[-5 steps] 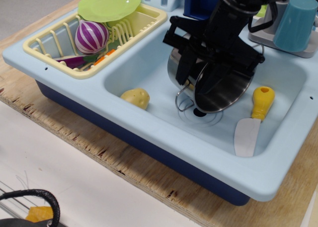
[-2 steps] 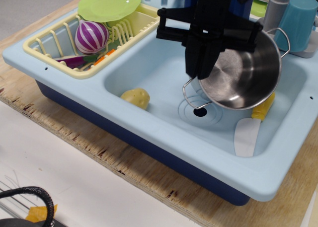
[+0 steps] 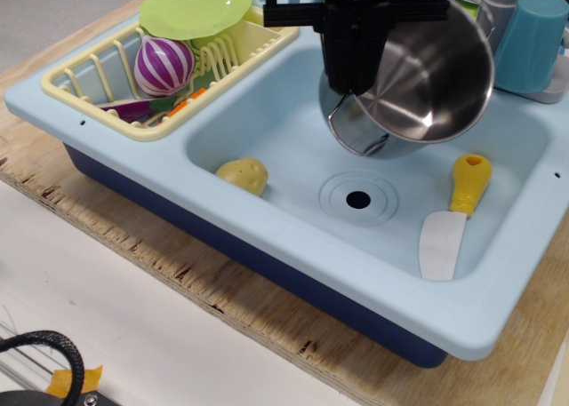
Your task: Flip pot upright which is in sink
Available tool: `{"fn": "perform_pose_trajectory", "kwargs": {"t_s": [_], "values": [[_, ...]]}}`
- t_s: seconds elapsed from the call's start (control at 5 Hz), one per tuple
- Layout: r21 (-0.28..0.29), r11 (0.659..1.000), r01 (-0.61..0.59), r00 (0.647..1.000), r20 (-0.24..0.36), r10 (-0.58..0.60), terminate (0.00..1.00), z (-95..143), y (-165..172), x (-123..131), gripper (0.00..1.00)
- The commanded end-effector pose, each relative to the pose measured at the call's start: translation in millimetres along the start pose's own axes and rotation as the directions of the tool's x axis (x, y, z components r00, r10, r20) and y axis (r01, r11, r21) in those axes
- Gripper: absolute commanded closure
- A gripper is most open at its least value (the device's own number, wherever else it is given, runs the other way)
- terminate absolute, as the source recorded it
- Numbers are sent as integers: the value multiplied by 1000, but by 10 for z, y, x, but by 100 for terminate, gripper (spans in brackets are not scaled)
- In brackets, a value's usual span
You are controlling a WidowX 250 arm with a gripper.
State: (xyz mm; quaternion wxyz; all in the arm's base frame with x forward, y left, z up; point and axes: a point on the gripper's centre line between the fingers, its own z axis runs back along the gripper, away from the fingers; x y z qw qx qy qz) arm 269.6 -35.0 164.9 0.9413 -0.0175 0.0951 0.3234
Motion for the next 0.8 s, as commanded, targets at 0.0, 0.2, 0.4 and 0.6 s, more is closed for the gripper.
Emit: {"fn": "perform_pose_trajectory", "kwargs": {"t_s": [0.0, 0.2, 0.4, 0.6], "values": [[-21, 993, -117, 979, -169, 112, 0, 38, 87, 45, 100], [-112, 988, -103, 969, -237, 74, 0, -93, 92, 47, 0], [-112, 988, -103, 969, -237, 74, 0, -93, 92, 47, 0], [-112, 988, -103, 969, -237, 74, 100, -93, 92, 47, 0]]}}
